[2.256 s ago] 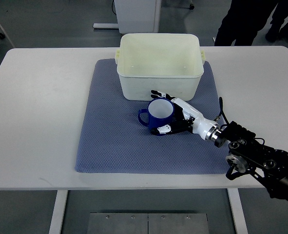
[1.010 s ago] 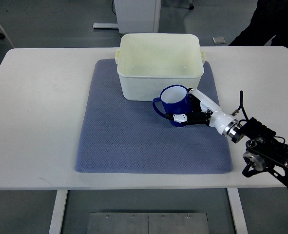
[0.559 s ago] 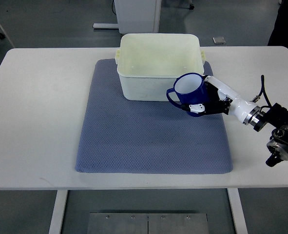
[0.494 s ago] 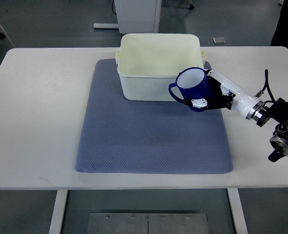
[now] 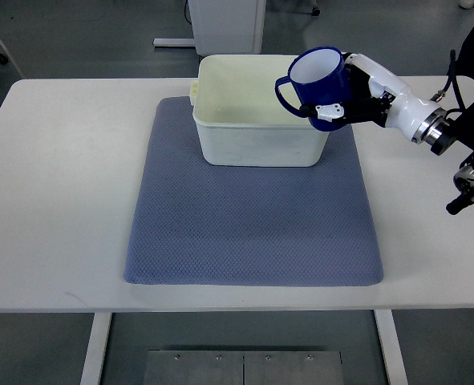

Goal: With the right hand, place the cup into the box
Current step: 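Lift the blue mug with the right hand up over the box, then lower the mug into the box and open the right hand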

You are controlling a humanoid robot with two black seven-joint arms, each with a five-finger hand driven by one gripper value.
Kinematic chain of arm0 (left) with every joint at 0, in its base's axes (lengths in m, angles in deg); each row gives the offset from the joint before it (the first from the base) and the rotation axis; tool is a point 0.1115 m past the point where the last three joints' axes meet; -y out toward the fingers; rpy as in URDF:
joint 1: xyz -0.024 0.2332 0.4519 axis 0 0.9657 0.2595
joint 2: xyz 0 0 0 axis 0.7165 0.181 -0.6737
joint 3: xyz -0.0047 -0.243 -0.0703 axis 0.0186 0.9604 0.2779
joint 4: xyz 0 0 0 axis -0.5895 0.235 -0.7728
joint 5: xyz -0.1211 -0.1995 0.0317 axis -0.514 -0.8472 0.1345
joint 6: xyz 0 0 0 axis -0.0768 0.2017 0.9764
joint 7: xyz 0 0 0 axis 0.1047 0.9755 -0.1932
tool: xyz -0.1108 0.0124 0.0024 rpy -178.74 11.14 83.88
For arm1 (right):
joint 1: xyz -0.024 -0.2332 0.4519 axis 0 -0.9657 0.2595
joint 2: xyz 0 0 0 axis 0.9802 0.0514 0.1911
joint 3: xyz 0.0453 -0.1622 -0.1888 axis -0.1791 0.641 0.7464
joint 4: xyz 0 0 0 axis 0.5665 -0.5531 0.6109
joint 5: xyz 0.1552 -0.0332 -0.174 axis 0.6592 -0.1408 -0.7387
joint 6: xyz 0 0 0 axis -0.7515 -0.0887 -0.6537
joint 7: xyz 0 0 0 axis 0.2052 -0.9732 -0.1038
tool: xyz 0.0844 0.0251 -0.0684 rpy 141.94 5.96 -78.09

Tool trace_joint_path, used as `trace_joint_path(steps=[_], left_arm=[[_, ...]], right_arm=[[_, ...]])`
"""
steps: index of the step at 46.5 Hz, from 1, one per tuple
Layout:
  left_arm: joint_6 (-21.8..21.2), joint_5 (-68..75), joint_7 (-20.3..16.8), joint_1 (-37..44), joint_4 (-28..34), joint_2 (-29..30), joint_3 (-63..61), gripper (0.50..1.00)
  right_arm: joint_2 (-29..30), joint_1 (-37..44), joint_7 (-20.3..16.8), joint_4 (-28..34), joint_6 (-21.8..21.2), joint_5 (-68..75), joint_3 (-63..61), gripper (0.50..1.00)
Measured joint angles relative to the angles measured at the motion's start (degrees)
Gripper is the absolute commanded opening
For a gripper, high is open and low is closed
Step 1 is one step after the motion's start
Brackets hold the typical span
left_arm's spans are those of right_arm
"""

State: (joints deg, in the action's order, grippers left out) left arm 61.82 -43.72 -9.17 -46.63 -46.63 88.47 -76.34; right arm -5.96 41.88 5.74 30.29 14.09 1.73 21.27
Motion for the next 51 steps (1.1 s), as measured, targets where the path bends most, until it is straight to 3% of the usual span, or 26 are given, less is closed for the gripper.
trace_joint_path(steps=[20,33,51], left_arm=[[0.0,0.0,0.0,0.03,-0.01,0.0,0.06,1.0],[0.0,0.0,0.0,0.02,0.01,0.0,0.07,1.0],[0.01,0.0,0.0,0.03,0.0,0.0,0.08,1.0]], right_arm=[[10.31,5.31,-5.97,-10.59,5.47,0.75,-1.25,0.5],[17.34,5.68,-6.48,-19.07,8.0,0.72,-1.14,0.5],[22.18,5.64,-6.39,-27.83,9.64,0.81,-1.23,0.5]])
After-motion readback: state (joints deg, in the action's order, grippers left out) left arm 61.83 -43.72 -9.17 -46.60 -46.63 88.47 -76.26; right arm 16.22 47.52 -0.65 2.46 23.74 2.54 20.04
